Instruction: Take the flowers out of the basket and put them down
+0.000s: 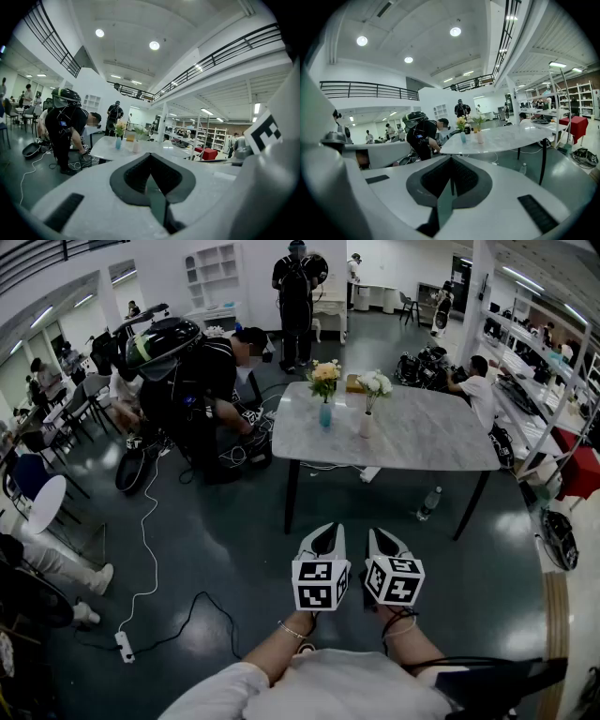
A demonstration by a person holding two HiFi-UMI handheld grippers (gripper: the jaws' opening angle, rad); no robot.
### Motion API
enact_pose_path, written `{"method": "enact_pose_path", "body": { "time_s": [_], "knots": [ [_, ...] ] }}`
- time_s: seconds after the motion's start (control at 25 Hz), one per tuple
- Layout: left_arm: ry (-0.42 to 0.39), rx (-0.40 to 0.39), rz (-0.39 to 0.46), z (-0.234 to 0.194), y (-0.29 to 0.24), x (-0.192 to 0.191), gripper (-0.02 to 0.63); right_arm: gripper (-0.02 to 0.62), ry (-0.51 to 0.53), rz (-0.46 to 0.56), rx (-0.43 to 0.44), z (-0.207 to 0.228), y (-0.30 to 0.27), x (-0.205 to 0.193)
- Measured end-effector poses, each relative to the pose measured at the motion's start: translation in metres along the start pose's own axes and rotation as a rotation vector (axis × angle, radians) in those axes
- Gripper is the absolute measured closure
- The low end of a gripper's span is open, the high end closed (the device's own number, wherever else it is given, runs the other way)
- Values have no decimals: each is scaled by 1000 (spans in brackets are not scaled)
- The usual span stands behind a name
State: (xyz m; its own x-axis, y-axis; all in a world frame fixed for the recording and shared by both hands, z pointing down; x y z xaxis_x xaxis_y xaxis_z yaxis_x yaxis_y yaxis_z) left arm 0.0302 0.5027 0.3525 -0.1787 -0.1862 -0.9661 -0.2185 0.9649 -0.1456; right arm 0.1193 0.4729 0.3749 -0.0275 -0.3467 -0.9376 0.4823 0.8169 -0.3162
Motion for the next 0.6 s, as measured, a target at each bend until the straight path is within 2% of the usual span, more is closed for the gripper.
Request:
{"method": "enact_pose_path", "body": {
  "time_s": [0.36,0.6],
  "knots": [
    [4,-11,-3,-4,-7,6,598,589,6,3,-5,-3,-5,6],
    [9,-9,-9,-14,-3,0,598,588,-22,-7,-19,-5,-10,-4]
  ]
}}
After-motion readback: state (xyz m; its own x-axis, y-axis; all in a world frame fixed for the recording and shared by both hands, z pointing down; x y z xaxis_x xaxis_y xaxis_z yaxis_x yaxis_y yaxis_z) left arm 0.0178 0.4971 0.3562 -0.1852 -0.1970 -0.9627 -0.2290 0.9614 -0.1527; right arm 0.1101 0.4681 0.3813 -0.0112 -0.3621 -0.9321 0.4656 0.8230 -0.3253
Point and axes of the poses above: the fingertips, and each gripper's own axes: y backward along the fingers, z to its right, x out of its top, the point moved 1 cm from there along y, backward along the fingers, and after that the axes turned 5 degrees about -x, right-handed, at the moved point
